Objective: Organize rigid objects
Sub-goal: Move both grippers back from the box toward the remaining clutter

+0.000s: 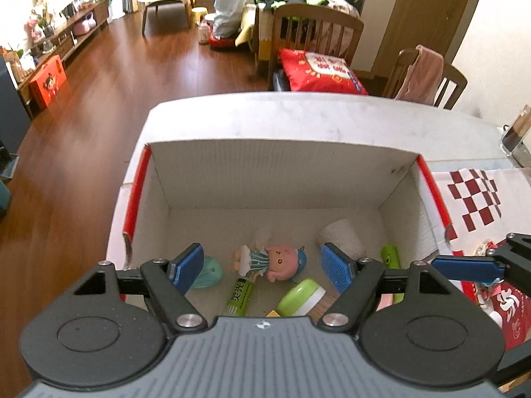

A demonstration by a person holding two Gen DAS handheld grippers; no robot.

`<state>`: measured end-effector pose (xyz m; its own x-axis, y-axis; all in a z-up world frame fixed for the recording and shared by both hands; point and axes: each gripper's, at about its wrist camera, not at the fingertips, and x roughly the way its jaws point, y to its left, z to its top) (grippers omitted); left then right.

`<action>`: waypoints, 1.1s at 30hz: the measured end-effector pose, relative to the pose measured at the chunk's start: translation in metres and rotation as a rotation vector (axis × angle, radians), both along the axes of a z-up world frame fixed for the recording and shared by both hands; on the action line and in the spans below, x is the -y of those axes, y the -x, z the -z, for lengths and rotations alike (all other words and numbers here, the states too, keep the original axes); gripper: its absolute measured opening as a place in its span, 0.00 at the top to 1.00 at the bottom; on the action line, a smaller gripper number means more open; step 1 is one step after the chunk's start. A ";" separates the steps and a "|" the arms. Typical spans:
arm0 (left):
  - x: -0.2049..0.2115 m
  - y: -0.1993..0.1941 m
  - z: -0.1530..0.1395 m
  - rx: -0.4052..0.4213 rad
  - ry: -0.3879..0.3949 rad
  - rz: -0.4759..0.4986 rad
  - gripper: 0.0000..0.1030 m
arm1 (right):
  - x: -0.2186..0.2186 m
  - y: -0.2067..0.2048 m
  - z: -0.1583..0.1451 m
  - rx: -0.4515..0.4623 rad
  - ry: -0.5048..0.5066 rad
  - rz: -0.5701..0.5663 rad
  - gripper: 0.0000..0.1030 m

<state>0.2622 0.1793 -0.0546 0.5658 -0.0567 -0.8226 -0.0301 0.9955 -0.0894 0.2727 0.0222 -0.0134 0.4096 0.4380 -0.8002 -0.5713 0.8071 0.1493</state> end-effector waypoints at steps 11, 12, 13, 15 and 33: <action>0.012 0.035 -0.033 0.114 0.006 0.021 0.25 | 0.036 0.039 -0.031 0.079 -0.103 -0.002 0.02; 0.014 0.040 -0.037 0.139 0.006 0.021 0.25 | 0.040 0.044 -0.034 0.086 -0.109 -0.005 0.02; 0.016 0.046 -0.041 0.166 0.005 0.023 0.25 | 0.045 0.048 -0.036 0.093 -0.117 -0.006 0.01; 0.021 0.054 -0.047 0.202 0.013 0.032 0.21 | 0.056 0.055 -0.039 0.108 -0.129 0.001 0.01; 0.114 0.111 -0.049 0.330 0.042 0.161 0.19 | 0.199 0.083 -0.033 0.123 -0.142 0.213 0.00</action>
<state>0.1511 0.0654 -0.0058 0.7814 -0.1961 -0.5925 0.1636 0.9805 -0.1088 0.1894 -0.1767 0.0200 0.5948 0.4353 -0.6758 -0.4116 0.8870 0.2091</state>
